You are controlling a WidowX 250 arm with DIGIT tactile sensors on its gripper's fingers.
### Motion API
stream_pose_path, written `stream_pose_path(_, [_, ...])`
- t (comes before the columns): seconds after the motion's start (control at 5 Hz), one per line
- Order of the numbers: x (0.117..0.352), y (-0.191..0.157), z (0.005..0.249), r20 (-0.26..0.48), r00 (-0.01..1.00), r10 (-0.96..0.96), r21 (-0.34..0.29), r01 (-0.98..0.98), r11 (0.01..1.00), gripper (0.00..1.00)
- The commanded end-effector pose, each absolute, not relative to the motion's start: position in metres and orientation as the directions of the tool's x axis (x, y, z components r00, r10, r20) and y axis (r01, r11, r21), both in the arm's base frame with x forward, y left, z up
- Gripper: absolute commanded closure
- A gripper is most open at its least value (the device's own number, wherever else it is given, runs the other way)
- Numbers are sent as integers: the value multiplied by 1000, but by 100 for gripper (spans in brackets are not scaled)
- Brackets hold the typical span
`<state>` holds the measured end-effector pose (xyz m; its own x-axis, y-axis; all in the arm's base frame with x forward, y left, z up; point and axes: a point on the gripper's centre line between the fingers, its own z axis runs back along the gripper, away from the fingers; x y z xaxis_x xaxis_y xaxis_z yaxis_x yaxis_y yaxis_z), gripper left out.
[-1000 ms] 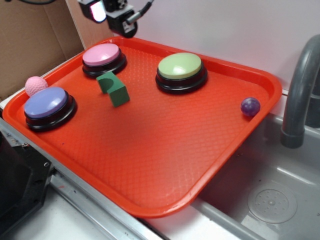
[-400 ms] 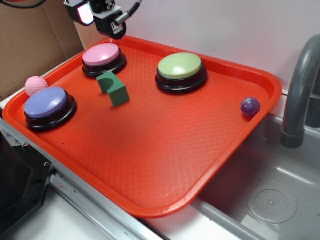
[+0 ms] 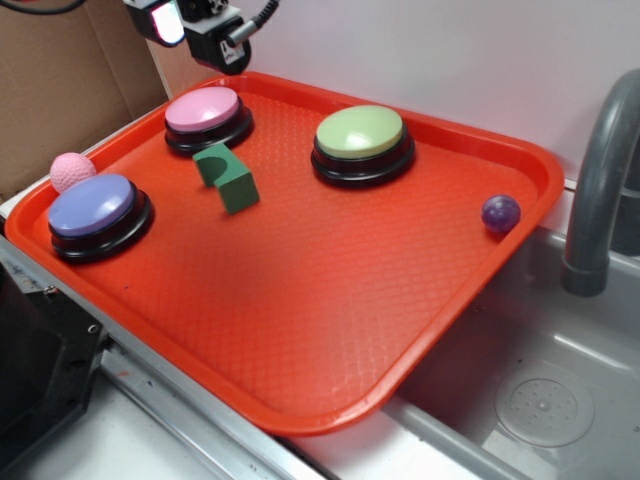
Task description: Push the green button.
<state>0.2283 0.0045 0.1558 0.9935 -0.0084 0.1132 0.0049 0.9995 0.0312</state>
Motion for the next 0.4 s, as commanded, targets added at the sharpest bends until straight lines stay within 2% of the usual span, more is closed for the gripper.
stream_pose_path(0.0, [225,1,174,176,984,-41,66,30,997,0])
stream_pose_path(0.2, [226,0,173,172,982,-79,89,64,994,0])
